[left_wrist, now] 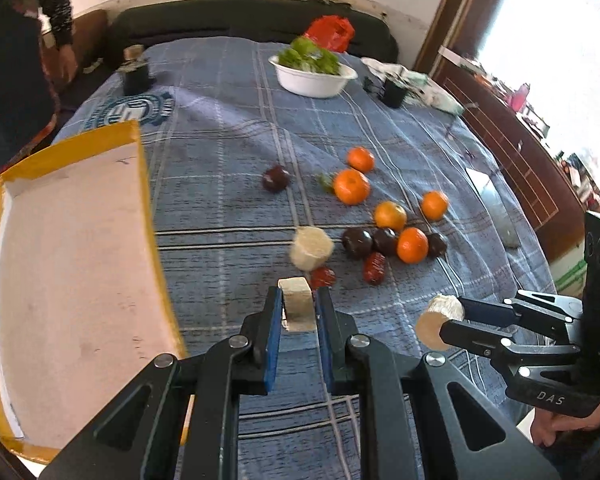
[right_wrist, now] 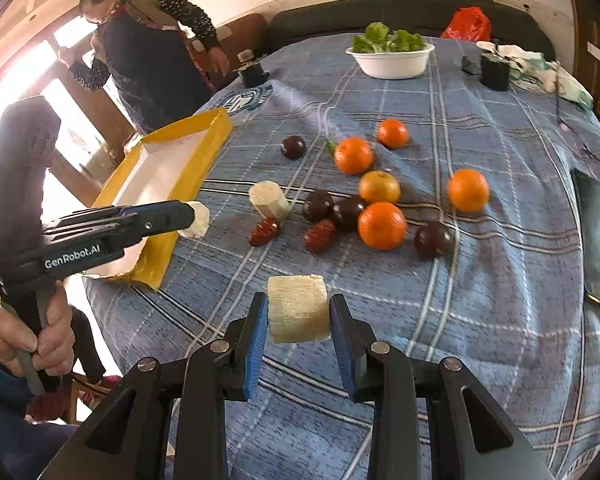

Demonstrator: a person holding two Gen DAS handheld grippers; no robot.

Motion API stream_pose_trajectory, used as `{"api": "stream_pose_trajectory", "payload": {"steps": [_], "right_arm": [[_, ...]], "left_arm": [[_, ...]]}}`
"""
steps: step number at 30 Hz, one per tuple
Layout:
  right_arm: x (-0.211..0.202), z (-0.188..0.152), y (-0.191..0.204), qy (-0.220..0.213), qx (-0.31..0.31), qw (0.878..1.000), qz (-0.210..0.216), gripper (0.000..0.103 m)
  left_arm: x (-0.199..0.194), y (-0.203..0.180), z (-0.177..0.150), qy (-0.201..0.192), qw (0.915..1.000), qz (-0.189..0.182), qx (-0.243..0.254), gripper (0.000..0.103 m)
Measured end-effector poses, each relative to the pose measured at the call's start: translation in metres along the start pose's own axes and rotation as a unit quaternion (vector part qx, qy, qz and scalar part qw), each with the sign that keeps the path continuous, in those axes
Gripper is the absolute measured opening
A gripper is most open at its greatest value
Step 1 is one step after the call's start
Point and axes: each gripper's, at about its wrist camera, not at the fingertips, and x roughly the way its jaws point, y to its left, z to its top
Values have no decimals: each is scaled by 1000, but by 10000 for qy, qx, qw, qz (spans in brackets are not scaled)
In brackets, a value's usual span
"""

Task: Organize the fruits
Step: 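Carry both pieces over the yellow tray and open both grippers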

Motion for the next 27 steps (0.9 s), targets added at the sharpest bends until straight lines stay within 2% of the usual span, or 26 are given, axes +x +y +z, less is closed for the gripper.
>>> {"api": "stream_pose_trajectory", "payload": {"steps": [16, 27], "right_arm": [[17, 49, 34, 153, -167, 9984, 510, 35], [50, 100, 90, 345, -463, 9943, 891, 35]], "left_arm": [[-32, 78, 6, -359, 9958, 317, -787, 16], [-35, 148, 15, -324, 9898, 484, -1302, 16]]}}
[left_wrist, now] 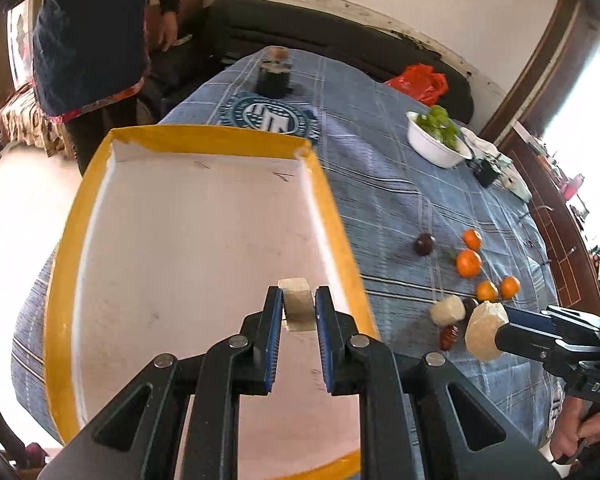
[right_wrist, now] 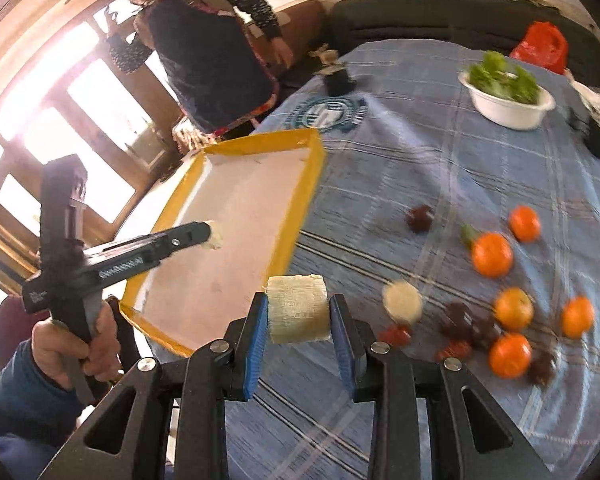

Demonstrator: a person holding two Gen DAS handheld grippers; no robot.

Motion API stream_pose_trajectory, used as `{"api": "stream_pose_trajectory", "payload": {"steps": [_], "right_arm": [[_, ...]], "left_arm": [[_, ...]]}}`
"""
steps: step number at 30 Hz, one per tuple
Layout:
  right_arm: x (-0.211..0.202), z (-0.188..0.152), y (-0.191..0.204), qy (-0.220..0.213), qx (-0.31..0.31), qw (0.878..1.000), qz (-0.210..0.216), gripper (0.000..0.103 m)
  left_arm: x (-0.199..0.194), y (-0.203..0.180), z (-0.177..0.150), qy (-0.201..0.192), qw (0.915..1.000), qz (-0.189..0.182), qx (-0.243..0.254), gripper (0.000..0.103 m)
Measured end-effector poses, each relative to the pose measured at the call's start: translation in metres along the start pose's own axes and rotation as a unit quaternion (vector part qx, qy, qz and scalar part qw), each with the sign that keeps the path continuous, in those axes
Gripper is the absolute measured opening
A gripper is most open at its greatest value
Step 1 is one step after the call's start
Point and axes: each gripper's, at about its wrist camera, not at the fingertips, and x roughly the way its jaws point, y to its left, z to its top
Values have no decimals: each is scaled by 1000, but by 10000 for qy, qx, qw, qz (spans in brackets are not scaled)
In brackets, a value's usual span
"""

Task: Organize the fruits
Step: 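Carry both pieces over the yellow tray and open both grippers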

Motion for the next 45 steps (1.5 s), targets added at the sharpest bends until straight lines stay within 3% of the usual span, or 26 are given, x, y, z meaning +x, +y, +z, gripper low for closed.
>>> {"api": "stream_pose_trajectory", "payload": {"steps": [8, 13, 24, 33, 41, 45], "right_arm": [[64, 55, 27, 156, -14, 9998, 144, 35], [108, 90, 33, 226, -17, 9997, -87, 35], [175, 109, 37, 652, -5, 9969, -440, 35], [188, 112, 38, 706, 62, 9967, -402, 36], [168, 110, 41, 539, 129, 9980, -300, 42], [147, 103, 39, 390, 253, 9988, -163, 42]], "left_arm": [[20, 29, 24, 248, 9997, 39, 11, 16], [38, 46, 36, 394, 9992, 0, -72, 16], [59, 65, 39, 507, 9983, -223, -158, 16], [59, 68, 39, 489, 9982, -321, -162, 16], [53, 66, 38, 445, 9982, -356, -183, 17], [45, 62, 36, 365, 9986, -329, -203, 25]]}}
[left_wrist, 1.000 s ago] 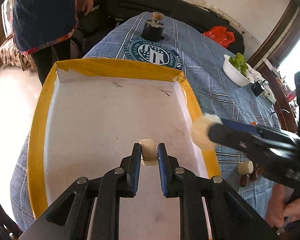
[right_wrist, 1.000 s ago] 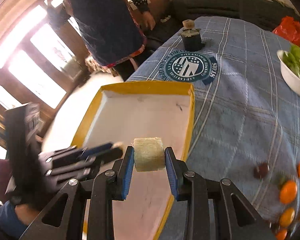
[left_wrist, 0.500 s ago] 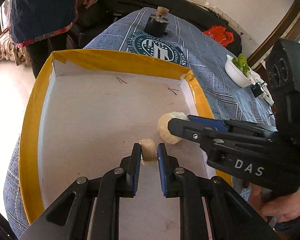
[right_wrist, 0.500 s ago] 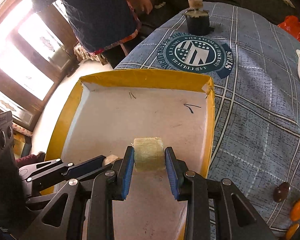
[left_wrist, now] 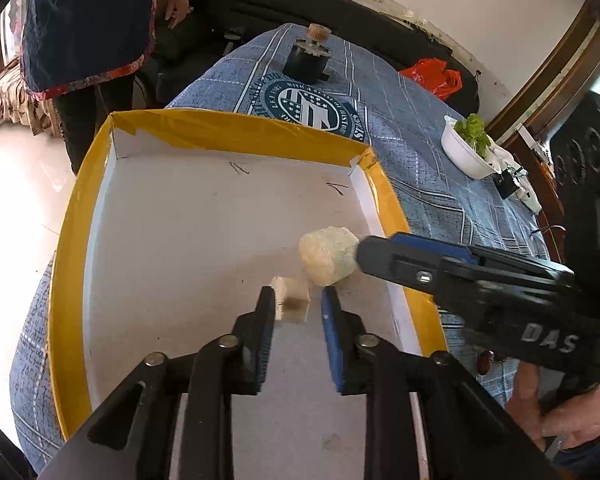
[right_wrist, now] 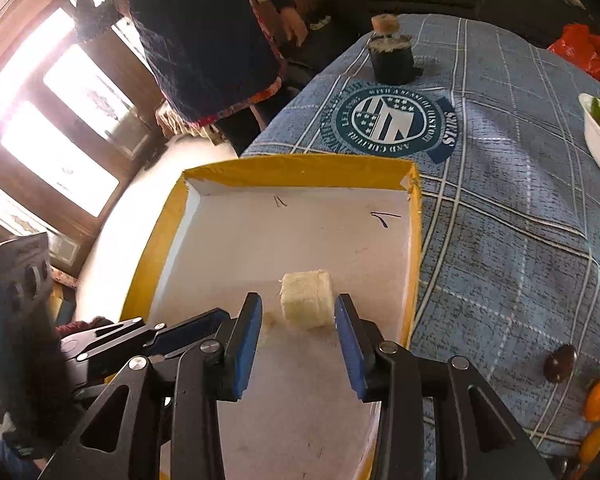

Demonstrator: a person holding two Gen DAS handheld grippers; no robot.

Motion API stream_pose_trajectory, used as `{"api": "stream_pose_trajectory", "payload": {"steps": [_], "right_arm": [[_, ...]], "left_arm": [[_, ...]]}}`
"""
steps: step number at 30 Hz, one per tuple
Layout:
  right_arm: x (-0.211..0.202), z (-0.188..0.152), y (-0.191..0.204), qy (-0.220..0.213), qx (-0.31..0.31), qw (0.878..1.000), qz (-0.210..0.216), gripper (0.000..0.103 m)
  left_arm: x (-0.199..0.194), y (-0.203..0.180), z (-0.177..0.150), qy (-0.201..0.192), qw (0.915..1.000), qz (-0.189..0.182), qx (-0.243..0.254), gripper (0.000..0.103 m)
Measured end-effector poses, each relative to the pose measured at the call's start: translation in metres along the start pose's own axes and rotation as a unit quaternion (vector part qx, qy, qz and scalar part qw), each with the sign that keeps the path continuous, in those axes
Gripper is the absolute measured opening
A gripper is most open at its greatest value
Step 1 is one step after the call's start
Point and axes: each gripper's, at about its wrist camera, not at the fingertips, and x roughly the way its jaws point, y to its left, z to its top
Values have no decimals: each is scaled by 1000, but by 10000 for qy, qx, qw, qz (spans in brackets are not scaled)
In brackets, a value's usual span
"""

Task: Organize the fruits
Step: 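Carry both pieces over the yellow tray and open both grippers, then move the left gripper to a red date and grasp it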

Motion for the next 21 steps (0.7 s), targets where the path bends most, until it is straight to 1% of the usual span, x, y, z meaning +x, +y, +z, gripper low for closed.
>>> {"api": "stream_pose_trajectory", "payload": {"steps": [1, 3, 4, 5, 7, 9, 14, 18, 21], "right_arm": [[-7, -3, -3, -35, 84, 9999, 51, 43], [-19, -11, -9, -105, 260, 9995, 121, 51], [-24, -15, -11, -139, 331, 9993, 123, 58], [-32, -20, -15, -207, 437, 9988, 128, 61], [-43, -29, -25, -267, 597, 9977, 173, 61], [-55, -39, -35, -305, 772, 9962, 274, 61], [-91, -70, -64, -523, 1180, 9907, 442, 61], [-121, -100, -96, -684, 1623, 9824, 627, 61], [-142, -123, -122, -844, 1961, 9749, 631, 61]], "left_arm": [[-2, -1, -1, -17, 10000, 15, 5, 25], [-6, -4, -4, -50, 10000, 13, 2, 25], [-8, -6, -5, -61, 10000, 12, -2, 25], [-10, -9, -7, -73, 10000, 13, 6, 25], [-14, -15, -10, -97, 9999, 13, 37, 26], [-17, -22, -14, -122, 9999, 20, 54, 30], [-22, -47, -26, -117, 9998, -17, 140, 30], [-22, -76, -38, -73, 9995, -94, 294, 30], [-19, -97, -46, -26, 9990, -182, 405, 30]]}}
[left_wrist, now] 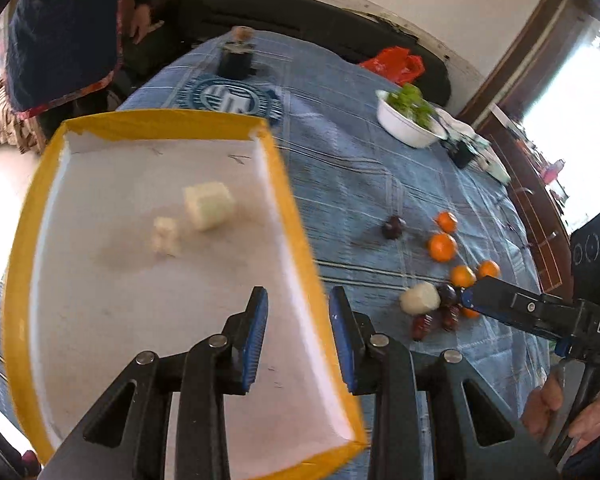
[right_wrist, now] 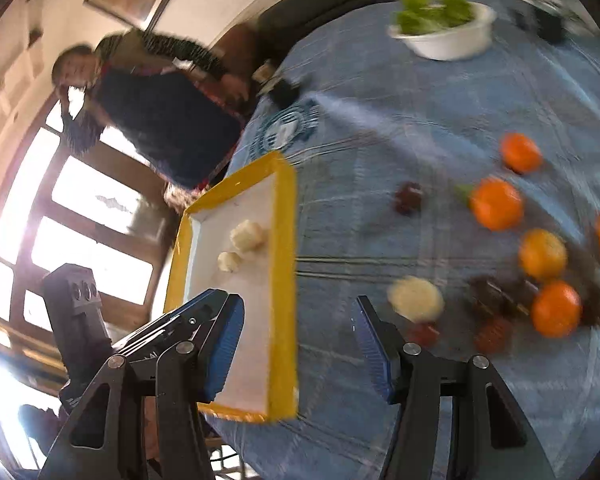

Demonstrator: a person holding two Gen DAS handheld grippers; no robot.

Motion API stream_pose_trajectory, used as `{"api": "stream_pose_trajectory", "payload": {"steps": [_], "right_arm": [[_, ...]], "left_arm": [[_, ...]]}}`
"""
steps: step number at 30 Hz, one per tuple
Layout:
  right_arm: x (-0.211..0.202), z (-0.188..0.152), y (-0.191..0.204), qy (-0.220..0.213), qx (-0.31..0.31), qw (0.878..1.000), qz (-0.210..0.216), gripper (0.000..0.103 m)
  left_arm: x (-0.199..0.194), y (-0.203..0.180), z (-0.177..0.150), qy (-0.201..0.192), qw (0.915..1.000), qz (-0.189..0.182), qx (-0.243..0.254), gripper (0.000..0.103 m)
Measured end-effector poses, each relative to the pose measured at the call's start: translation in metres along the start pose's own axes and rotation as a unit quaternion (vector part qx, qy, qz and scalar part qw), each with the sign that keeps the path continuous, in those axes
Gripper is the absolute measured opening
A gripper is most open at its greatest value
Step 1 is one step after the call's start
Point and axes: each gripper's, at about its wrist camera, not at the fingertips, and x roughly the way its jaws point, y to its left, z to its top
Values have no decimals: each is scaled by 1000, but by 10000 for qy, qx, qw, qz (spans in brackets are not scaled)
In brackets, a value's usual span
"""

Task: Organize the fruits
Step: 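Move the left gripper to a red date and grasp it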

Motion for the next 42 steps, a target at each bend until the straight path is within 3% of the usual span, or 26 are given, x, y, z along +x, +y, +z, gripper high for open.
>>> {"api": "stream_pose_trajectory", "payload": {"steps": [6, 8, 17, 30, 34, 42], "right_arm": [[-44, -24, -57, -269, 810, 9963, 109, 60], [-46, -31, -72, -122, 1039, 9945, 36, 52], [-65, -46, -79, 25, 498, 9969, -614, 46], [-89, -44, -96, -70, 378, 9965, -743, 47], [-92, -42, -96, -76, 325, 9965, -768, 47], [-75, -36, -96, 45, 363, 9965, -758, 46]], "left_arm": [[12, -33, -12, 153, 9996, -171, 134, 30], [15, -41, -14, 199, 9994, -229, 158, 30], [46, -94, -33, 658, 9937, -439, 798, 30], [92, -129, -39, 979, 9855, -238, 1362, 29], [103, -130, -37, 994, 9858, -135, 1346, 19], [96, -126, -45, 959, 9868, -218, 1286, 19]]}}
